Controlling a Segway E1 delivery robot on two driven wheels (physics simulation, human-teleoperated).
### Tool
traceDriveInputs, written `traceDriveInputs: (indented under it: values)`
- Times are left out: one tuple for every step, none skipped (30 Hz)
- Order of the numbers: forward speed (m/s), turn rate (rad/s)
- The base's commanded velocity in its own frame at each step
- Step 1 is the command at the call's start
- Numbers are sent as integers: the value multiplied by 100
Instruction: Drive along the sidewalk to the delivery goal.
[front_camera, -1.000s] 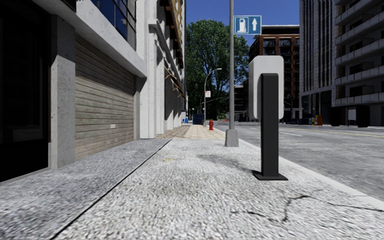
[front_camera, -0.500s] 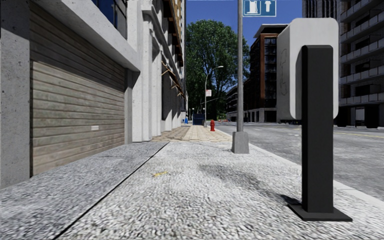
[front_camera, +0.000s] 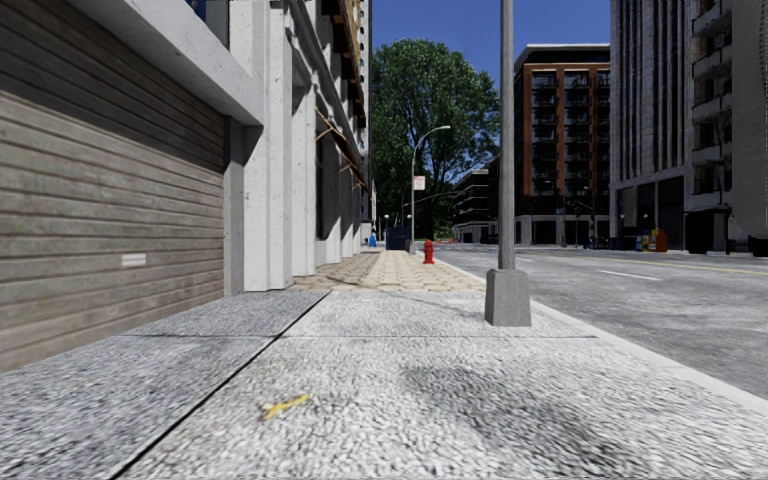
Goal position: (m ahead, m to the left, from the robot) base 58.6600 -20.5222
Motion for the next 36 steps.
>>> traceDriveInputs:
  values:
    - [200,0]
    - [200,0]
    - [200,0]
    - [200,0]
    - [200,0]
    - [200,0]
    - [200,0]
    - [200,0]
    - [200,0]
    - [200,0]
    - [200,0]
    - [200,0]
    - [200,0]
    - [200,0]
    - [200,0]
    - [200,0]
    - [200,0]
    - [200,0]
    - [200,0]
    - [200,0]
    - [200,0]
    - [200,0]
    - [200,0]
    - [200,0]
    - [200,0]
    - [200,0]
    - [200,0]
    - [200,0]
    - [200,0]
    - [200,0]
    - [200,0]
    - [200,0]
    - [200,0]
    - [200,0]
    - [200,0]
    - [200,0]
